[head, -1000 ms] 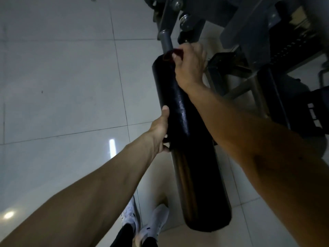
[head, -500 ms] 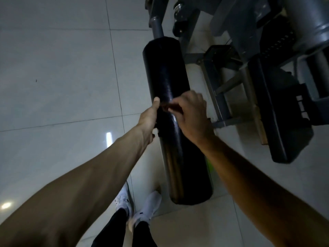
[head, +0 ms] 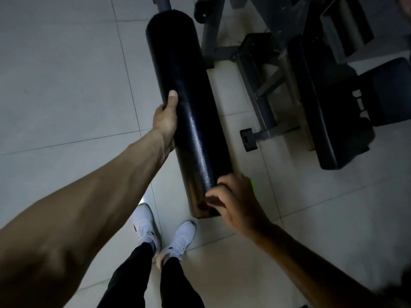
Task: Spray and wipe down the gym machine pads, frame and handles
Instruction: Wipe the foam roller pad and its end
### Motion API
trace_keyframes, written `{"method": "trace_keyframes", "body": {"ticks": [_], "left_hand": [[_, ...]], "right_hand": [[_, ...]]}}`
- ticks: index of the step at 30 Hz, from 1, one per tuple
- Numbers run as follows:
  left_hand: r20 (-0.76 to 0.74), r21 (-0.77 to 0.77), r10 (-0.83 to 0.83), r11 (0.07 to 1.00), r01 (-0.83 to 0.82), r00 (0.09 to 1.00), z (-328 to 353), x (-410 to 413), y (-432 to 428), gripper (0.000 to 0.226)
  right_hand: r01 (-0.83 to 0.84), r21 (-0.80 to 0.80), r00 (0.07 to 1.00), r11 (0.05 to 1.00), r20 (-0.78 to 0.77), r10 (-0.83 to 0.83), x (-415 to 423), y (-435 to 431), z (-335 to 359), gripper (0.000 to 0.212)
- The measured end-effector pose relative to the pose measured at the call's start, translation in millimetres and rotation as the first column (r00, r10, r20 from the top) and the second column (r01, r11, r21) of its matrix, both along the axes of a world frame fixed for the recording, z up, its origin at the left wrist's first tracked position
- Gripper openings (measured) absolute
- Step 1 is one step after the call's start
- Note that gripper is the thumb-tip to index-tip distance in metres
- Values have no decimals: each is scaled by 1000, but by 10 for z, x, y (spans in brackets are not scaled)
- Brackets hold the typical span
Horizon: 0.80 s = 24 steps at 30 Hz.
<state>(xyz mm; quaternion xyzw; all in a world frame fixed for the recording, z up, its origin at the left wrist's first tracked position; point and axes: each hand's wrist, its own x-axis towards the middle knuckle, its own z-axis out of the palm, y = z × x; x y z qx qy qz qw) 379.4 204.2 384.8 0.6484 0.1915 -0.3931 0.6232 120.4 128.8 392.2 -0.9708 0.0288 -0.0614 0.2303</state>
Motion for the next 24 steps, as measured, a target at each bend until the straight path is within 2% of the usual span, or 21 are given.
{"method": "trace_keyframes", "body": {"ticks": [6, 9, 14, 19, 24], "left_hand": [[-45, 110, -119, 986, 123, 992, -60, 159, 128, 76], [-95, 108, -165, 979, 175, 982, -116, 366, 156, 72], [-191, 18, -208, 976, 215, 959, -217, 576, 153, 57], [-321, -99, -210, 977, 187, 924, -310, 608, 182, 65], [-343, -100, -185, 982, 160, 921, -276, 599, 162, 58]], "right_hand": [[148, -76, 989, 986, 26, -147, 963, -145, -101, 15], [210, -79, 976, 975, 67, -205, 1560, -256, -102, 16], [313, -75, 950, 947, 36, -311, 2808, -470, -3, 23], [414, -66, 910, 908, 40, -413, 3964, -640, 136, 23], [413, -100, 911, 905, 22, -413, 4333, -729, 94, 27]]}}
